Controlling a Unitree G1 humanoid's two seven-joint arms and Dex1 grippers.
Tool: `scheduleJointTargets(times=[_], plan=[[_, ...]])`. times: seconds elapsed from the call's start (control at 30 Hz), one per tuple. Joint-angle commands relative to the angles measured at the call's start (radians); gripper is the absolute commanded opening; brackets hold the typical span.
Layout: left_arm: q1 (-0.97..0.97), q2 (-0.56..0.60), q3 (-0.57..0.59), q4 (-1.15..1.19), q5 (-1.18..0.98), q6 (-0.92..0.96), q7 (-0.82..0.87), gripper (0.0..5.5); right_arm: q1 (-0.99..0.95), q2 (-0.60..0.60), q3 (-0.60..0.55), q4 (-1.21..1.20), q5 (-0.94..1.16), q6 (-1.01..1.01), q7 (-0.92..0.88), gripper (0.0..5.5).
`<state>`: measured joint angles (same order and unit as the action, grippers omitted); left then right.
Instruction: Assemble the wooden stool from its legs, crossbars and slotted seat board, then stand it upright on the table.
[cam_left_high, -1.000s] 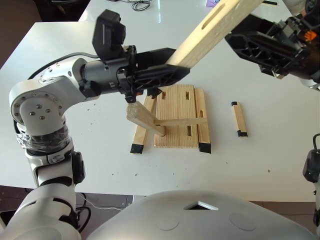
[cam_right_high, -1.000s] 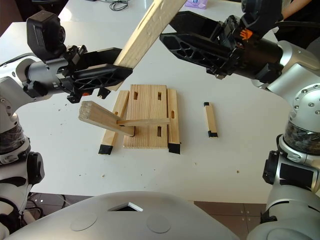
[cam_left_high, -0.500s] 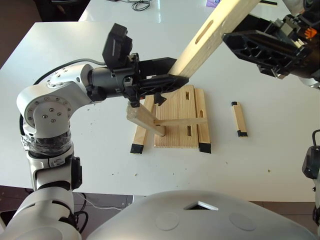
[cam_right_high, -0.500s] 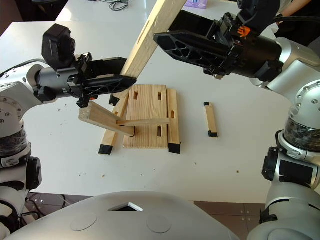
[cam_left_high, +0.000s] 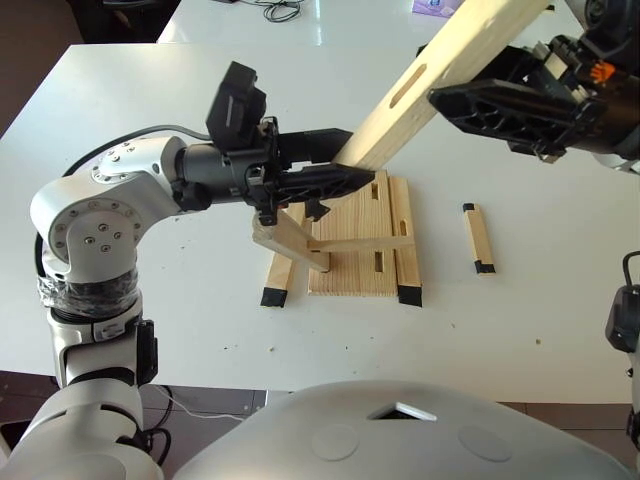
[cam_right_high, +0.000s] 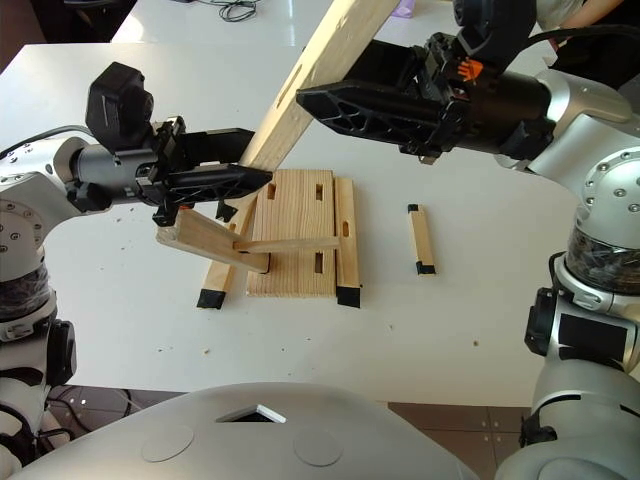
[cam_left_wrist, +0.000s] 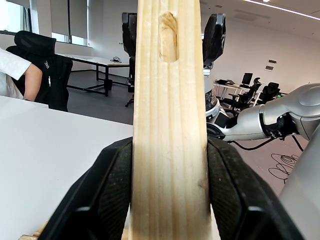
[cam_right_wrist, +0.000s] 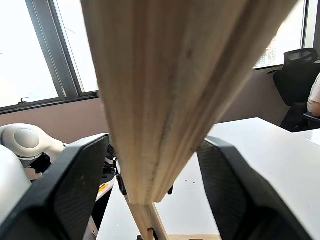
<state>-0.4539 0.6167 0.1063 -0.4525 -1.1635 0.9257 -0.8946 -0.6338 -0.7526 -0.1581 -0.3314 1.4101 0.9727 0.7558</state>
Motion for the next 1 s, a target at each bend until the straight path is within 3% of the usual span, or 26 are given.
scheduleJointTargets(times=[0.03, 0.17, 0.4, 1.0], plan=[[0.001, 0.013, -0.021, -0.018, -0.001, 0.001, -0.019, 2.04, -0.040, 0.010, 0.014, 0.005, -0.018, 0.012, 0.007, 3.11], [0.001, 0.011, -0.031, -0.012, 0.012, -0.006, -0.022, 2.04, -0.055, 0.018, 0.020, 0.016, -0.025, 0.017, 0.015, 3.11], [-0.009, 0.013, -0.039, 0.003, 0.022, -0.015, -0.018, 2.04, -0.050, 0.013, 0.024, 0.009, -0.037, 0.031, 0.039, 2.04], [-0.044, 0.007, -0.039, 0.050, 0.058, -0.024, -0.002, 2.04, 0.011, -0.016, 0.029, -0.033, -0.140, 0.001, 0.085, 2.04]])
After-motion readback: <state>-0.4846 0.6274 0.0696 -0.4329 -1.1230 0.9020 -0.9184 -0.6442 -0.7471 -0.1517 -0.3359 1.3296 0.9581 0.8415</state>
